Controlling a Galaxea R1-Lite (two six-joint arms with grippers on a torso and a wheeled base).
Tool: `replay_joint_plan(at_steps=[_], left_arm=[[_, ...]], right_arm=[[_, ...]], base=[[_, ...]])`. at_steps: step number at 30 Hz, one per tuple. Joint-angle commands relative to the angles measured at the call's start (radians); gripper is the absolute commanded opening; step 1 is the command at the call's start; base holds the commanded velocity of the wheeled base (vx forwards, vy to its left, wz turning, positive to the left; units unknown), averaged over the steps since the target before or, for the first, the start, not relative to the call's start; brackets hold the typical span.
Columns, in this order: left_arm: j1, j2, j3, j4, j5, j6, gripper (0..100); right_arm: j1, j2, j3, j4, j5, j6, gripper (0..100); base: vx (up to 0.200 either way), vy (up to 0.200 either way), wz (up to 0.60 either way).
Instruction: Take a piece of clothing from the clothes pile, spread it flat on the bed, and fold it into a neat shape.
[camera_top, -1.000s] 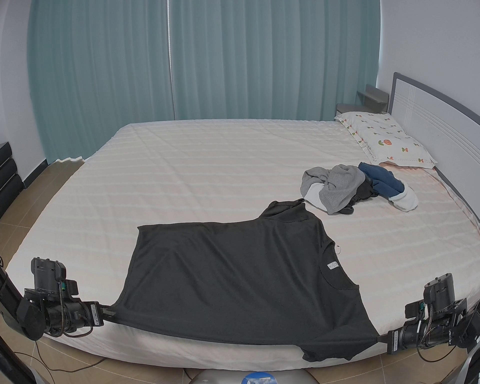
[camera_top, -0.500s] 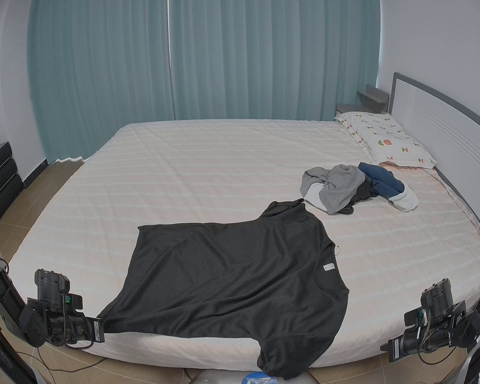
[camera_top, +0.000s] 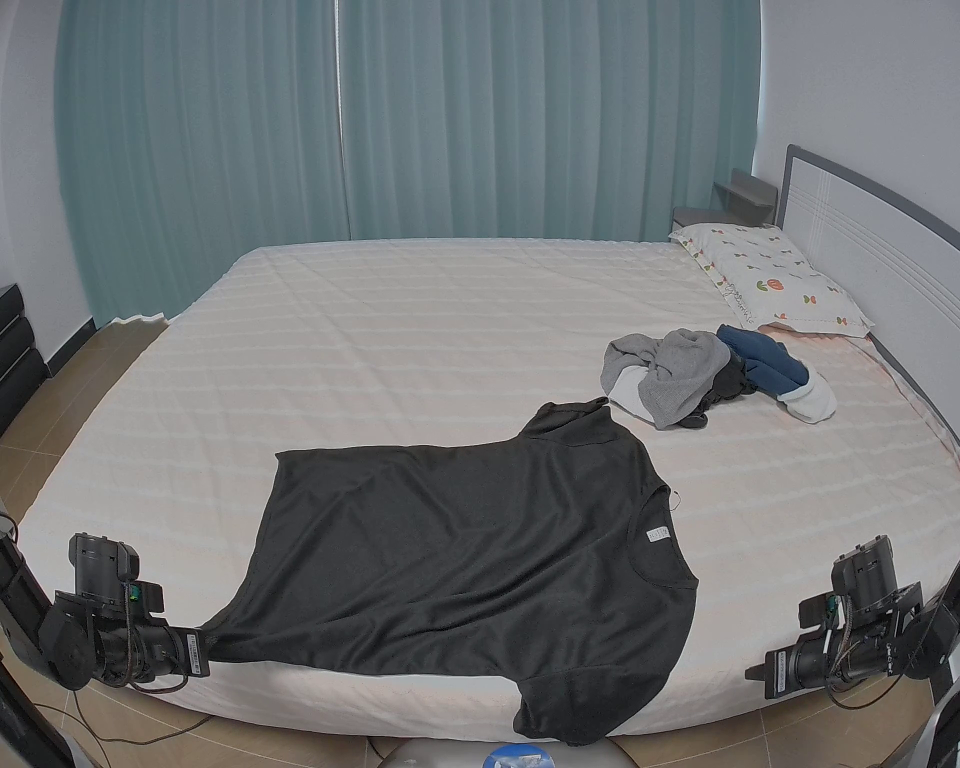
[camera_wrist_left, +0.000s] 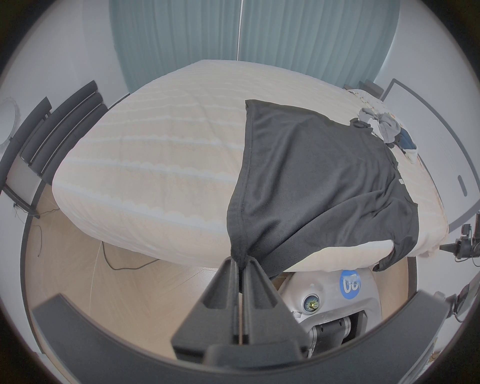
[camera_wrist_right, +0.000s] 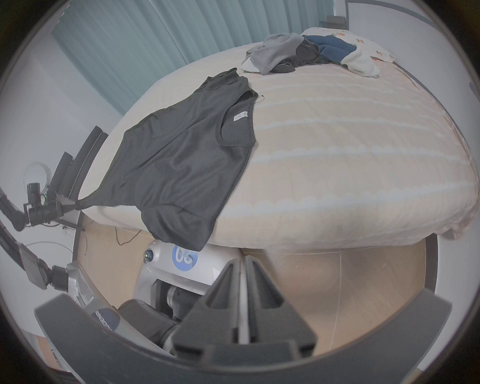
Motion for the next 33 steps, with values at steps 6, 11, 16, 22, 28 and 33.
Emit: replay_joint_plan(at_steps=[6, 11, 16, 22, 28, 33], left_arm=[[0.002, 0.002, -0.009, -0.001, -0.003, -0.016, 0], [0.002, 0.002, -0.009, -0.001, -0.003, -0.017, 0], [0.002, 0.008, -0.011, -0.001, -0.003, -0.032, 0], [0.002, 0.009, -0.016, -0.001, -0.003, -0.034, 0], [0.002, 0.011, -0.016, -0.001, -0.003, -0.034, 0], [0.002, 0.011, -0.016, -0.001, -0.003, -0.034, 0]], right_arm=[[0.013, 0.170, -0.125, -0.034, 0.057, 0.138, 100], [0.010, 0.265, -0.143, -0.165, 0.097, 0.198, 100], [0.012, 0.394, -0.194, -0.293, 0.091, 0.313, 100], [0.007, 0.489, -0.223, -0.399, 0.088, 0.356, 100], [0.000, 0.515, -0.260, -0.410, 0.082, 0.359, 0], [-0.027, 0.479, -0.303, -0.412, 0.050, 0.377, 0]], base=[[0.000, 0.000, 0.00], [0.000, 0.000, 0.00], [0.000, 0.000, 0.00], [0.000, 0.000, 0.00], [0.000, 0.000, 0.00], [0.000, 0.000, 0.00]])
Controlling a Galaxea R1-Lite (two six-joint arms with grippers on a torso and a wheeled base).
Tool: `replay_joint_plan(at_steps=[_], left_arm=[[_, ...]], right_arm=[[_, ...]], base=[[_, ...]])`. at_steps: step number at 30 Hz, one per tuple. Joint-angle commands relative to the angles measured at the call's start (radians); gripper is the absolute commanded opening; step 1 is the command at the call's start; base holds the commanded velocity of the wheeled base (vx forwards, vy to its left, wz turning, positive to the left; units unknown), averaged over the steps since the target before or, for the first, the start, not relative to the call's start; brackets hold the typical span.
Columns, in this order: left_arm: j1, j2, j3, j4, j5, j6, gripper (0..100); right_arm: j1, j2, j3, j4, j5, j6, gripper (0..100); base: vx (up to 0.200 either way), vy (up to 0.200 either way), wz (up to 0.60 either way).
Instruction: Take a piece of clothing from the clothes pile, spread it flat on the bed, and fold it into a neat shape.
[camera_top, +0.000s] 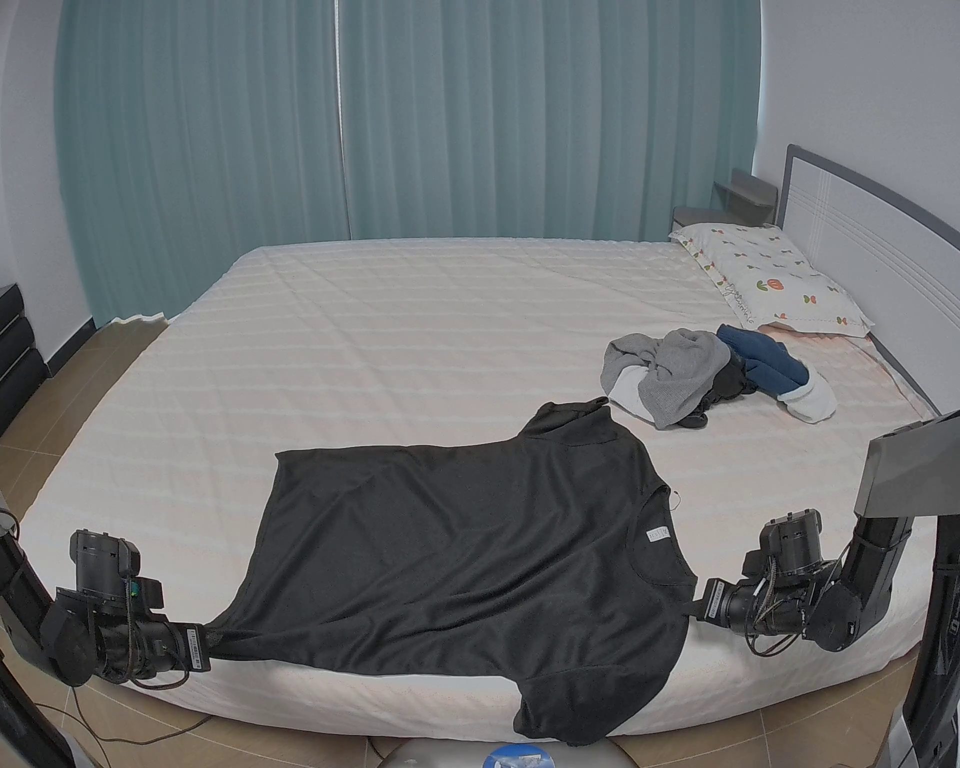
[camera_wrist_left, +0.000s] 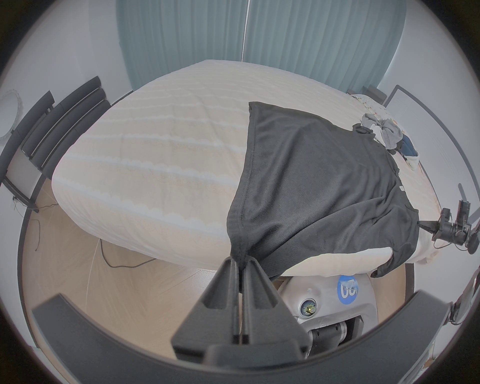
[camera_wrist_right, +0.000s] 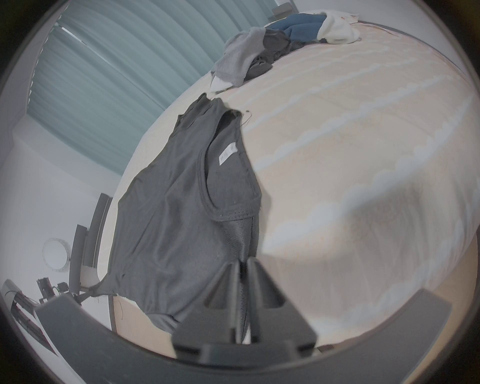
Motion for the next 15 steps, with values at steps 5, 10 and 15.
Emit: replay_joint_plan(at_steps=[5, 10, 15], left_arm=[[0.000, 0.003, 0.002, 0.000, 0.000, 0.000, 0], [-0.001, 0.003, 0.002, 0.000, 0.000, 0.000, 0], [0.000, 0.003, 0.002, 0.000, 0.000, 0.000, 0]], right_arm=[[-0.036, -0.020, -0.076, 0.002, -0.017, 0.010, 0], [-0.040, -0.005, -0.125, 0.005, -0.018, 0.010, 0], [-0.042, 0.018, -0.182, 0.005, -0.023, 0.010, 0]], base=[[0.000, 0.000, 0.00], [0.000, 0.000, 0.00], [0.000, 0.000, 0.00]])
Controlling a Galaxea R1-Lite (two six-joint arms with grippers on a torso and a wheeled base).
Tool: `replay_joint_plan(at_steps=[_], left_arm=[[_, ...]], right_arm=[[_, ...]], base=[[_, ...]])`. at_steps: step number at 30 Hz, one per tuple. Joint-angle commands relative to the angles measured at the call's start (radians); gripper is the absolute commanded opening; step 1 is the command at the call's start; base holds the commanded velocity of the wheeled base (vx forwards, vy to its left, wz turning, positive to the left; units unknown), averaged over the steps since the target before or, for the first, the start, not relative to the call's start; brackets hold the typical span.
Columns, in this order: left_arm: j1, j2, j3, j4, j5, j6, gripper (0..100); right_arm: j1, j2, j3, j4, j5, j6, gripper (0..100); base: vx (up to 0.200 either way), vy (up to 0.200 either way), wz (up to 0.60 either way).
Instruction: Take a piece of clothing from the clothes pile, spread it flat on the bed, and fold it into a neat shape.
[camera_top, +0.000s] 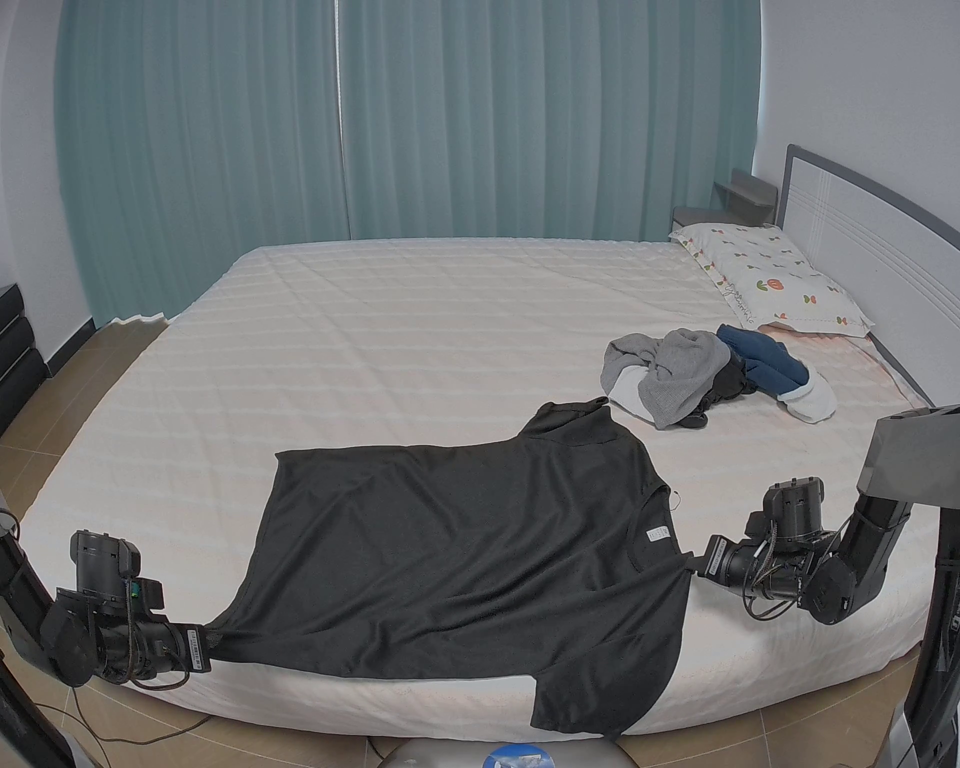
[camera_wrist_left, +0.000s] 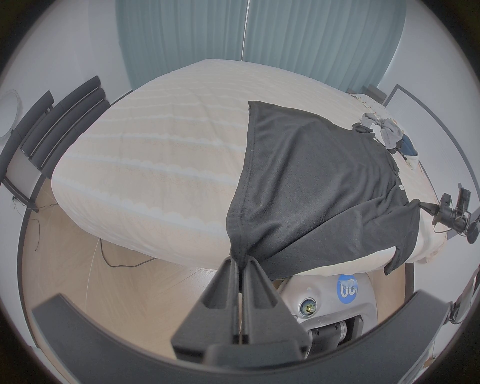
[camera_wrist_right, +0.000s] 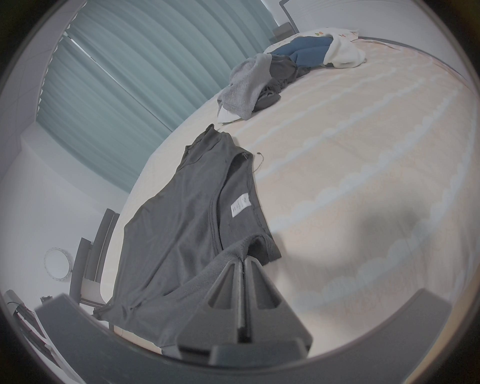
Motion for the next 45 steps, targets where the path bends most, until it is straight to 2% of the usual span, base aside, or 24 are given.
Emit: replay_joint_plan(at_steps=[1, 5, 15, 16, 21, 27, 28, 29, 30, 31, 36, 39, 41, 42, 45], left_arm=[[0.001, 0.001, 0.000, 0.000, 0.000, 0.000, 0], [0.001, 0.000, 0.000, 0.000, 0.000, -0.002, 0], [-0.001, 0.001, 0.000, 0.000, 0.000, -0.002, 0], [0.001, 0.001, 0.000, 0.000, 0.000, -0.002, 0], [-0.001, 0.000, 0.002, 0.000, -0.001, -0.002, 0], [-0.001, -0.002, 0.002, 0.000, 0.000, -0.002, 0], [-0.001, -0.002, 0.002, 0.000, 0.000, 0.000, 0], [-0.001, -0.002, 0.002, 0.000, 0.000, 0.000, 0], [-0.001, -0.003, 0.002, 0.000, 0.000, -0.002, 0], [-0.001, -0.005, 0.002, 0.000, 0.000, 0.000, 0], [0.001, -0.005, 0.003, 0.000, 0.000, 0.000, 0], [0.001, -0.009, 0.003, 0.000, 0.000, 0.000, 0], [0.001, -0.009, 0.003, 0.000, 0.000, 0.000, 0], [0.001, -0.011, 0.003, 0.000, 0.000, 0.000, 0], [0.001, -0.009, 0.005, 0.000, 0.000, 0.000, 0]], right_arm=[[-0.002, 0.017, -0.045, 0.002, -0.003, 0.000, 0], [-0.004, 0.046, -0.102, -0.002, -0.046, -0.001, 0], [-0.013, 0.103, -0.196, -0.005, -0.082, -0.003, 0], [-0.013, 0.106, -0.191, -0.009, -0.080, -0.001, 100], [-0.015, 0.116, -0.165, -0.064, -0.072, -0.001, 100], [-0.064, 0.066, -0.082, -0.097, -0.066, -0.012, 100], [-0.071, 0.021, -0.008, -0.112, -0.022, -0.011, 100], [-0.071, 0.021, -0.008, -0.112, -0.022, -0.011, 100], [-0.068, -0.020, 0.070, -0.130, 0.041, -0.009, 100], [-0.064, -0.036, 0.108, -0.141, 0.064, -0.009, 100], [0.004, -0.055, 0.323, -0.259, 0.122, -0.014, 100], [0.053, -0.032, 0.404, -0.365, 0.126, -0.003, 100], [0.053, -0.032, 0.404, -0.365, 0.126, -0.003, 100], [0.104, 0.029, 0.473, -0.472, 0.124, -0.001, 100], [0.147, 0.089, 0.501, -0.525, 0.113, -0.003, 100]], base=[[0.000, 0.000, 0.00], [0.000, 0.000, 0.00], [0.000, 0.000, 0.00], [0.000, 0.000, 0.00], [0.000, 0.000, 0.00], [0.000, 0.000, 0.00], [0.000, 0.000, 0.00], [0.000, 0.000, 0.00], [0.000, 0.000, 0.00], [0.000, 0.000, 0.00], [0.000, 0.000, 0.00], [0.000, 0.000, 0.00], [0.000, 0.000, 0.00], [0.000, 0.000, 0.00], [0.000, 0.000, 0.00]])
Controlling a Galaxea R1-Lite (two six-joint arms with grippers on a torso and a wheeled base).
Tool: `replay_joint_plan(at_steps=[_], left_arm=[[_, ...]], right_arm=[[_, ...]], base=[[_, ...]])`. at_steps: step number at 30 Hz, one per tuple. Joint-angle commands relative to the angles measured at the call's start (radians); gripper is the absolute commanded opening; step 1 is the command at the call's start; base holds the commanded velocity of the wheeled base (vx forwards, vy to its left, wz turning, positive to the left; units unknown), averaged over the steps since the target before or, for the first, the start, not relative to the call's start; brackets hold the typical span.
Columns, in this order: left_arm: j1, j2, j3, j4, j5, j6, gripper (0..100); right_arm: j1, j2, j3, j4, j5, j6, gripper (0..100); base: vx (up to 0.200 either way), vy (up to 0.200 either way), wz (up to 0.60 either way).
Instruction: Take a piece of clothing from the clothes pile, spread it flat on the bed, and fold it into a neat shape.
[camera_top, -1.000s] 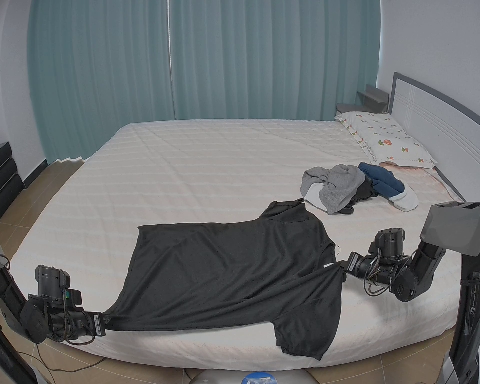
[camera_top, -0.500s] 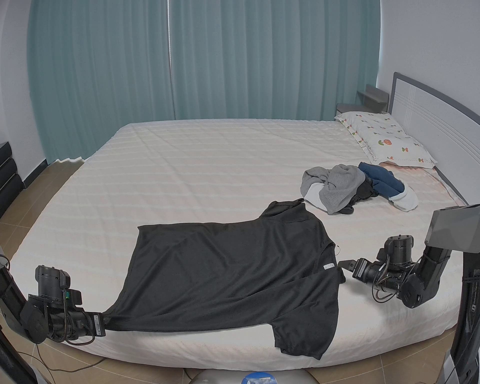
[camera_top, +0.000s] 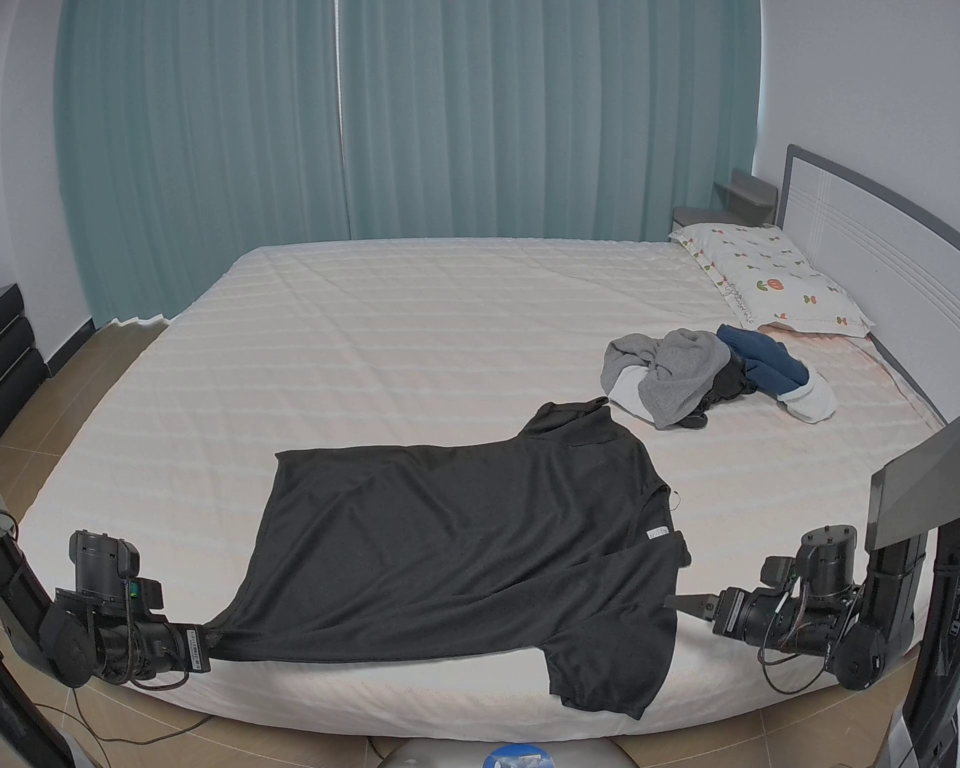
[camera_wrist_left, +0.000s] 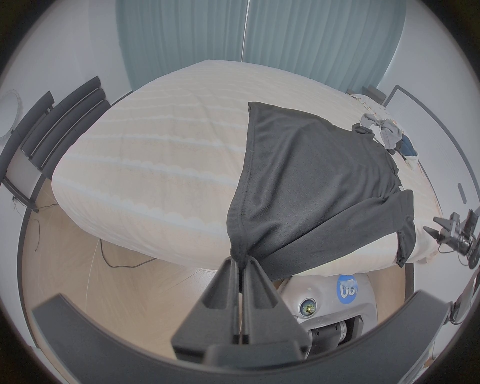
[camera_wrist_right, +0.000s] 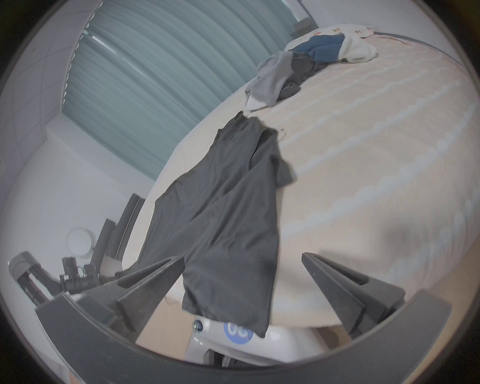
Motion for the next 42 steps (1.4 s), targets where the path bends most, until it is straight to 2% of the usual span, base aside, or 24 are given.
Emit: replay_joint_plan(at_steps=[1, 10, 27, 28, 33, 35, 42], left_arm=[[-0.001, -0.003, 0.002, -0.001, 0.000, 0.000, 0], [0.001, -0.003, 0.002, -0.001, 0.000, 0.000, 0], [0.001, -0.003, 0.001, -0.001, 0.000, 0.000, 0], [0.001, -0.003, 0.001, -0.001, 0.000, 0.000, 0], [0.001, -0.001, 0.002, -0.001, 0.000, 0.000, 0], [0.001, -0.004, 0.002, -0.001, 0.000, 0.000, 0], [-0.001, -0.004, 0.005, -0.001, 0.000, 0.003, 0]], right_arm=[[0.109, 0.107, 0.104, -0.069, -0.001, 0.003, 100], [0.152, 0.118, 0.061, -0.066, -0.002, 0.020, 100], [0.153, 0.159, -0.018, -0.066, -0.045, 0.040, 100], [0.153, 0.159, -0.018, -0.066, -0.045, 0.040, 0], [0.143, 0.145, -0.001, -0.066, -0.054, 0.044, 0], [0.132, 0.141, 0.015, -0.066, -0.086, 0.040, 0], [0.123, 0.076, 0.088, -0.066, -0.091, 0.026, 0]], base=[[0.000, 0.000, 0.00], [0.000, 0.000, 0.00], [0.000, 0.000, 0.00], [0.000, 0.000, 0.00], [0.000, 0.000, 0.00], [0.000, 0.000, 0.00], [0.000, 0.000, 0.00]])
